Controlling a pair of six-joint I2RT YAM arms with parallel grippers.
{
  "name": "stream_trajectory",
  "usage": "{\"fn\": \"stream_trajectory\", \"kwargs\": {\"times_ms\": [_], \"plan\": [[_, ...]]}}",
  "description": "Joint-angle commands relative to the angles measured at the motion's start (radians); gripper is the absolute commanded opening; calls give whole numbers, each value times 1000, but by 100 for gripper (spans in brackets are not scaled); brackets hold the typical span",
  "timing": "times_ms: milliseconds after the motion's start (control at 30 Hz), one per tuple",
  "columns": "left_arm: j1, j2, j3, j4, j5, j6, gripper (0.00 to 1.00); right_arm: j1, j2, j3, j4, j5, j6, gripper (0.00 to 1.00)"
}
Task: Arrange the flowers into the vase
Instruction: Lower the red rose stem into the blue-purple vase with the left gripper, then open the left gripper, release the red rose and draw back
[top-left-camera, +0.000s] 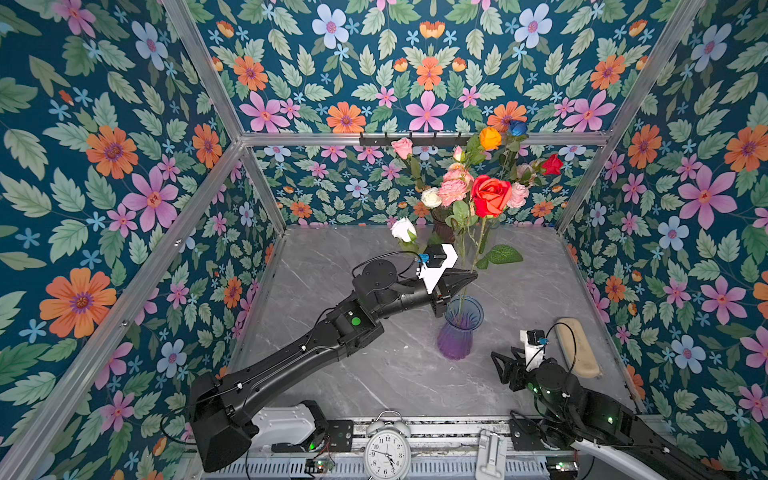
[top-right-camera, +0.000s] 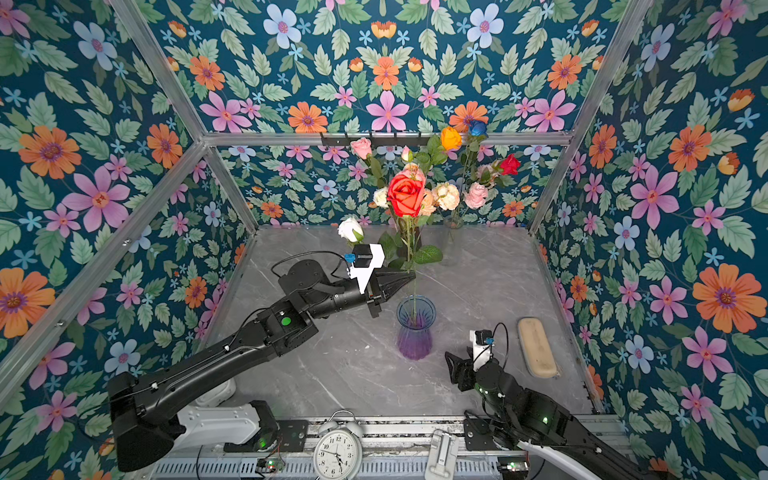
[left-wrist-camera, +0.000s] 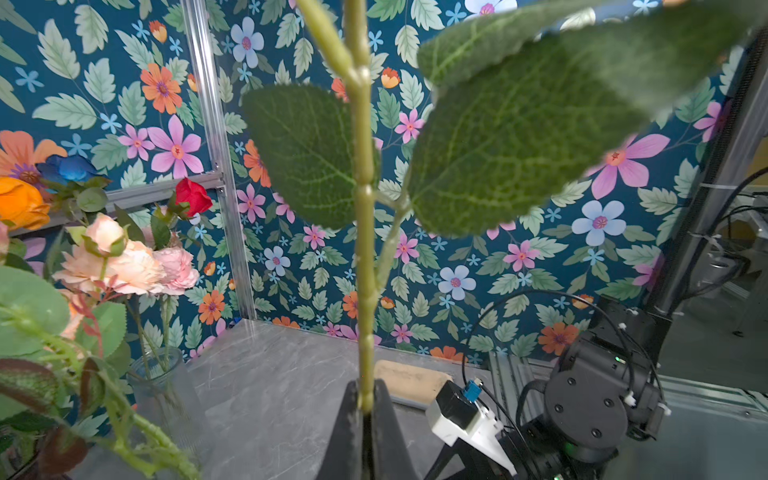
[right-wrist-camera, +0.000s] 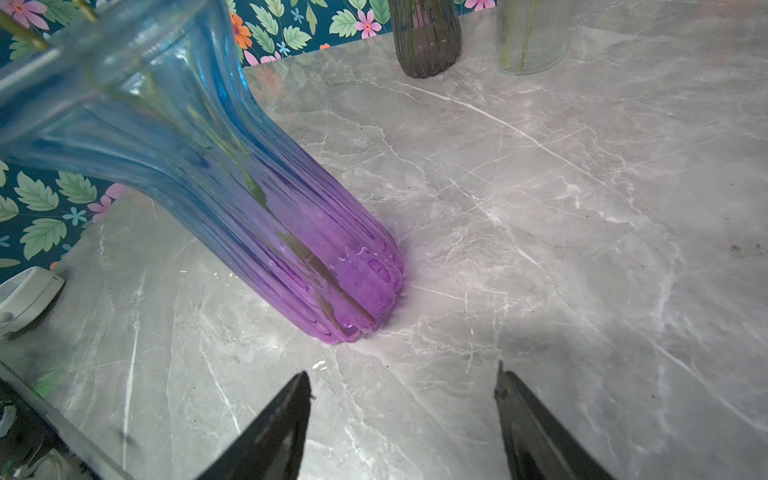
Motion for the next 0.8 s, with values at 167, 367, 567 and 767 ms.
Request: {"fn": "stream_trajectory", "kwargs": {"times_ms": [167, 367, 567, 767], "plan": [[2, 77, 85, -143, 42, -15, 0, 1, -1, -1, 35, -10, -3, 71], [1, 115, 100, -202, -11, 27, 0, 1, -1, -2, 35, -14, -5, 70], [1, 175, 127, -229, -43, 25, 0, 1, -1, -1, 38, -15, -6, 70], [2, 203, 143, -248, -76, 27, 0, 1, 4, -3, 43, -16, -10, 70]]}}
